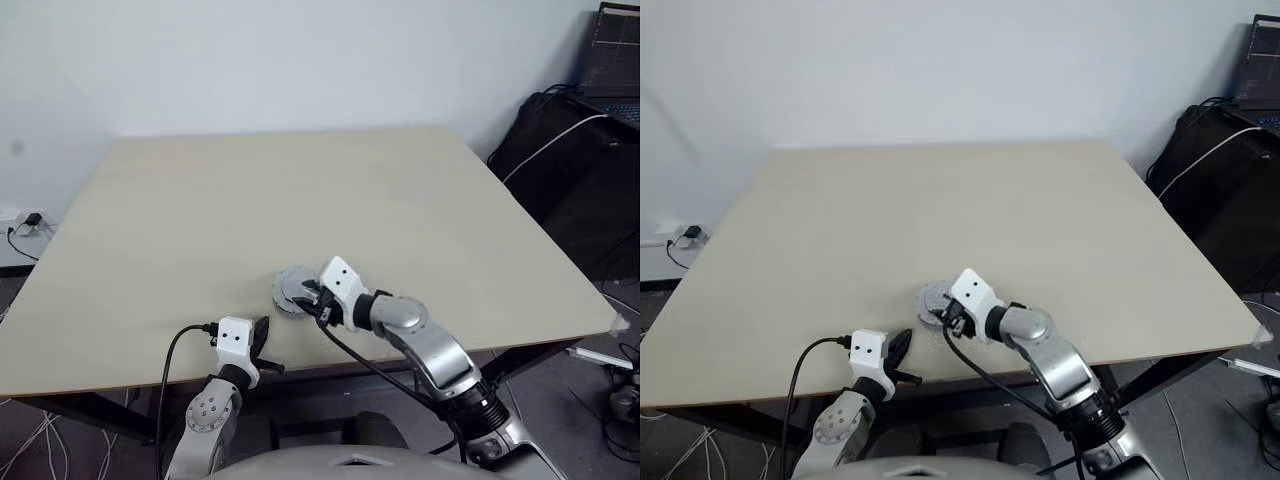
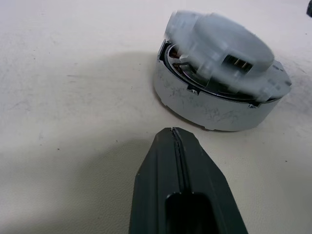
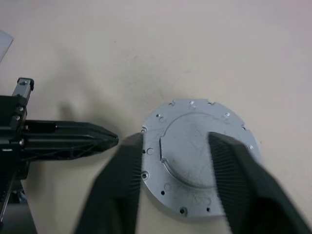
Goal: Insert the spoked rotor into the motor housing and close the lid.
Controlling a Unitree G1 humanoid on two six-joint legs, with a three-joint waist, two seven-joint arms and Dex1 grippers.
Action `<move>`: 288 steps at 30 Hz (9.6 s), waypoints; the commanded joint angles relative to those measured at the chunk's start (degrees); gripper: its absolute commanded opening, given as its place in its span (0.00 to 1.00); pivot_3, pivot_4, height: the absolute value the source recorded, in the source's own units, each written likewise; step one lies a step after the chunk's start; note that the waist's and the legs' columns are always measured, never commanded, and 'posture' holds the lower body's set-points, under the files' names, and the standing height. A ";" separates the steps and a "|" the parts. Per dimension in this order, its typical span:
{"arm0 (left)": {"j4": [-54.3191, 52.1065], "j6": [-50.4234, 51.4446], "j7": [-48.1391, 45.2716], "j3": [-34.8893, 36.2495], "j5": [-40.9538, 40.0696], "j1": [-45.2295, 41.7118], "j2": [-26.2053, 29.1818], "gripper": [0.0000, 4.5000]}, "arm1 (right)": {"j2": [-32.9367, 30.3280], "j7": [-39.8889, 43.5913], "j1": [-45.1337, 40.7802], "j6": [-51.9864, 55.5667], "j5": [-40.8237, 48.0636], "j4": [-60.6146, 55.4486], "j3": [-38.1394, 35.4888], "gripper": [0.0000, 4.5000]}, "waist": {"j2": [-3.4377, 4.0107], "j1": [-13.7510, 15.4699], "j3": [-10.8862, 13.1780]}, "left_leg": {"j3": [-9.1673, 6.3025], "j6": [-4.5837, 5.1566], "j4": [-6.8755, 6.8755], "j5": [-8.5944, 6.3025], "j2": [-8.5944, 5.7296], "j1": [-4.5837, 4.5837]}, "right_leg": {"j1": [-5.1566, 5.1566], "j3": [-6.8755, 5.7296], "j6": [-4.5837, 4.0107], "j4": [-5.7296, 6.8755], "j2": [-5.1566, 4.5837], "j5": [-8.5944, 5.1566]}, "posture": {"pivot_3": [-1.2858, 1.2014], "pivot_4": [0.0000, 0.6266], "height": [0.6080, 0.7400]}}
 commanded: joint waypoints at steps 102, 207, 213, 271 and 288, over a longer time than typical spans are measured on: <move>15.83 36.06 -24.92 5.86 -14.70 -38.55 11.08 0.00 | 7.31 -4.67 -9.70 10.96 -8.55 16.15 2.17 0.71 | 0.38 -0.19 -0.60 | -0.05 0.24 -0.13 0.23 -0.19 0.43 | 0.78 0.03 0.05 -0.08 0.11 -0.04 | 0.52 0.00 1.00; 9.41 44.15 -24.58 6.09 -13.07 -29.69 13.38 0.00 | 23.36 -21.54 -5.82 33.79 33.38 19.05 -34.85 0.99 | 0.26 -1.03 0.07 | -0.29 -0.07 -0.61 0.01 -0.31 0.76 | 0.64 0.07 0.05 -0.20 -0.14 -0.18 | 0.52 0.00 1.00; 9.22 44.21 -24.46 6.09 -13.12 -29.50 13.31 0.00 | 22.75 -19.08 -5.58 40.07 36.62 19.91 -34.67 0.99 | 0.26 -1.12 0.07 | -0.30 -0.07 -0.63 0.01 -0.30 0.76 | 0.63 0.07 0.05 -0.20 -0.15 -0.18 | 0.52 0.00 1.00; 3.80 41.67 -20.11 11.16 -14.93 -25.68 10.46 0.00 | 24.15 -22.89 -1.68 43.35 43.62 19.79 -39.12 0.26 | 0.51 -0.90 0.19 | -0.46 -0.04 -1.00 -0.02 -0.33 0.77 | 0.60 0.06 0.22 -0.35 -0.32 -0.40 | 0.52 0.00 1.00; -15.50 28.92 -2.61 30.11 -34.67 -13.34 -9.19 0.00 | 25.69 -23.80 -0.69 43.58 53.51 14.94 -45.08 0.26 | -0.17 -0.66 0.72 | -0.46 0.35 -0.91 0.10 -0.59 -0.25 | 0.00 0.17 0.15 -0.32 -0.18 -0.30 | 0.52 0.00 1.00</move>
